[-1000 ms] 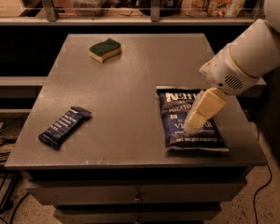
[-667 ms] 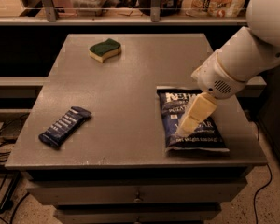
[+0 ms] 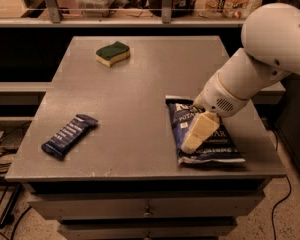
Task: Pick blue chip bag
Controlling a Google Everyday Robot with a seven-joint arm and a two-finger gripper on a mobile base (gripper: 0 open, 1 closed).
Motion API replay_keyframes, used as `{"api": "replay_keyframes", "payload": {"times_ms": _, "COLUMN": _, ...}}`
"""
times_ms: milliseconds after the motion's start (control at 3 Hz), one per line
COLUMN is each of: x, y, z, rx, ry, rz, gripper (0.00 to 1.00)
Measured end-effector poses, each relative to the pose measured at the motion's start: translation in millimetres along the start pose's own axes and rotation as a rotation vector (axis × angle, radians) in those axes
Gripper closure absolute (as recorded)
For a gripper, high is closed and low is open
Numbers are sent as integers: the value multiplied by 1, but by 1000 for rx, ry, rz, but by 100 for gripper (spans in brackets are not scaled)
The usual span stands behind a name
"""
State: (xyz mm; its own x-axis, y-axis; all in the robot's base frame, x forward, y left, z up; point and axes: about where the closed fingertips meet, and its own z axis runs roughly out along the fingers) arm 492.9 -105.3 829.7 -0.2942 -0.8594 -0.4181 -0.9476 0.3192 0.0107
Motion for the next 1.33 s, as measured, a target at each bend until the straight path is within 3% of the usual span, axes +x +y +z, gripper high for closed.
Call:
{"api": "replay_keyframes", "payload": {"times_ms": 333, "x": 5, "y": -1, "z": 5, "rx": -13, "ry": 3, "rz": 16, "gripper": 49}}
{"api": "replay_keyframes", "payload": {"times_ms": 667, "x": 2, "y": -1, "z": -3, "rx": -13, "ry": 3, "rz": 16, "gripper": 80}}
{"api": "replay_keyframes", "payload": {"times_ms": 1000, "x": 0, "y": -1, "z": -6, "rx": -13, "ry": 3, "rz": 15, "gripper": 100}}
{"api": "replay_keyframes", "payload": {"times_ms": 1333, "x": -34, "y": -12, "z": -107, "rx": 174, "ry": -20, "rz": -103, "gripper": 100}}
